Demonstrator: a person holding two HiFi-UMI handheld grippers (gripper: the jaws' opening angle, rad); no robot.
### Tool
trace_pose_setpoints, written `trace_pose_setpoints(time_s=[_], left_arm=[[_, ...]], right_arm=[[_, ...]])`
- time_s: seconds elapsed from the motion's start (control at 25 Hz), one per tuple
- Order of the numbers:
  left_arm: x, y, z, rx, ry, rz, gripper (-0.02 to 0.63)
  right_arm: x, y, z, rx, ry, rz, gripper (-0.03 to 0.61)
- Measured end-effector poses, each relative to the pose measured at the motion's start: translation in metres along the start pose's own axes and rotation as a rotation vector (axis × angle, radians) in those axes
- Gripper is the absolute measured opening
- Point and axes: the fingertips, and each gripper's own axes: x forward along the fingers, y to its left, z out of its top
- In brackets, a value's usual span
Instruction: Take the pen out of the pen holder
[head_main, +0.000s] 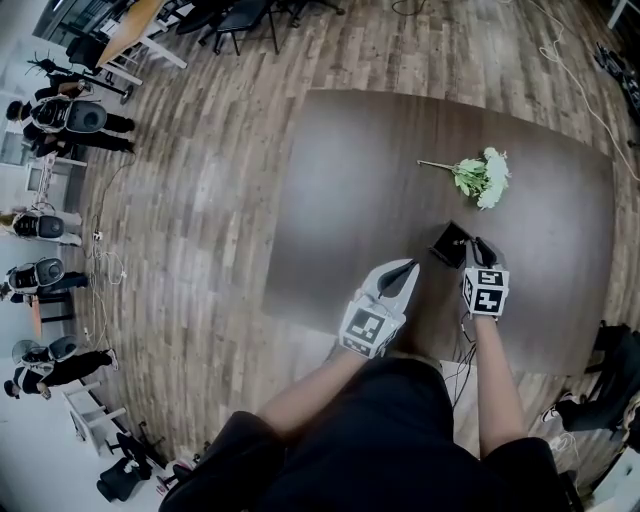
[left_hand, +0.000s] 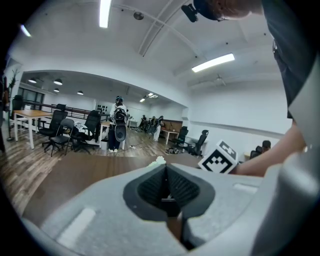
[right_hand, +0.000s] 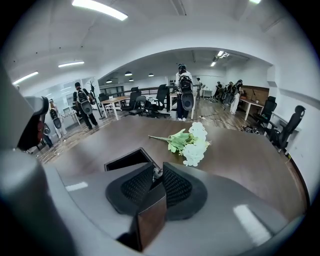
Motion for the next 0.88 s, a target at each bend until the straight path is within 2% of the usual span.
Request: trace_pose_setpoints(time_s=[0.44, 0.88], left_arm=[[-0.022, 0.008, 0.009, -0.013, -0.020, -0.002, 0.003], [-0.061, 0.019, 0.023, -0.013, -0.061, 0.006, 0.003]], right_arm=[[-0.005, 0.014, -0.002, -0.028, 0.018, 0.000, 0.052], [-0.054, 0.041, 0.018, -0.016, -0.064, -0.036, 0.051]])
